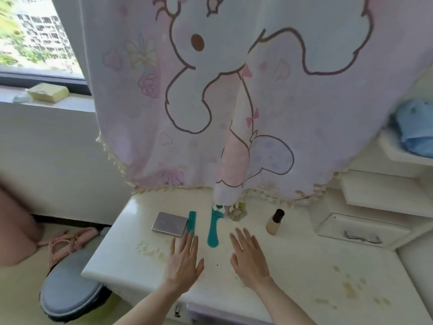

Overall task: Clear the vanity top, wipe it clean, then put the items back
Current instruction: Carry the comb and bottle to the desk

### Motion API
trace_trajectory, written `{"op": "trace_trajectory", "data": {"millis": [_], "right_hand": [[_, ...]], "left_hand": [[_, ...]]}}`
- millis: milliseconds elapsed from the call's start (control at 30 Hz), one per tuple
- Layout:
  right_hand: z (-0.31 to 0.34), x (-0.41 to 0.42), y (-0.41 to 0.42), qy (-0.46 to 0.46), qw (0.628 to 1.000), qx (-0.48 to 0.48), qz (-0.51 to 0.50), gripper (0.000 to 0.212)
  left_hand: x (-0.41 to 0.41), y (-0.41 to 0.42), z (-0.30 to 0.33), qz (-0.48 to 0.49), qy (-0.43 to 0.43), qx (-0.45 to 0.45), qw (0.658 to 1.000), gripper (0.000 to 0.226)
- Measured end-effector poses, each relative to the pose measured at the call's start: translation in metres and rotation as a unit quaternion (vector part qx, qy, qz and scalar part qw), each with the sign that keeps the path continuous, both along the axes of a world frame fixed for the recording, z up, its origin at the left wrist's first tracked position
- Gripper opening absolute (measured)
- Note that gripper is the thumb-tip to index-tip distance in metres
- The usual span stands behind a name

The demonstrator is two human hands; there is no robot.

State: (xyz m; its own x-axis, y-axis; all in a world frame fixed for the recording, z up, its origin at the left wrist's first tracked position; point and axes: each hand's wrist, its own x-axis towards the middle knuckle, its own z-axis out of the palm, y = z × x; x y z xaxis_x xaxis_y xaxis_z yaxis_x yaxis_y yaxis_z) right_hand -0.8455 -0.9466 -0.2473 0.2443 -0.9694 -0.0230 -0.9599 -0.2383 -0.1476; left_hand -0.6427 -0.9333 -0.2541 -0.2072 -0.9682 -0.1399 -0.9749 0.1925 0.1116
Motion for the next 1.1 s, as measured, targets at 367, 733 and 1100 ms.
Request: {"op": "trace_trajectory", "data": {"millis": [367, 733, 1100], "right_hand": [[-0.053, 0.043, -0.067, 0.001, 0.992, 0.086, 0.088, 0.053], [-0.059, 0.012, -0.046, -0.03, 0.978, 0.028, 0.204, 0.051], [-0.06, -0.058, -0.024, -0.011, 0.998, -0.063, 0.03, 0.044]], "left_hand": [[0.013, -0.046, -0.051, -0.011, 0.022, 0.069, 0.997, 0.06], [-0.009, -0.071, -0.051, -0.023, 0.044, 0.022, 0.999, 0.056], [-0.053, -0.102, -0.027, 0.151, 0.062, 0.087, 0.983, 0.065]]}}
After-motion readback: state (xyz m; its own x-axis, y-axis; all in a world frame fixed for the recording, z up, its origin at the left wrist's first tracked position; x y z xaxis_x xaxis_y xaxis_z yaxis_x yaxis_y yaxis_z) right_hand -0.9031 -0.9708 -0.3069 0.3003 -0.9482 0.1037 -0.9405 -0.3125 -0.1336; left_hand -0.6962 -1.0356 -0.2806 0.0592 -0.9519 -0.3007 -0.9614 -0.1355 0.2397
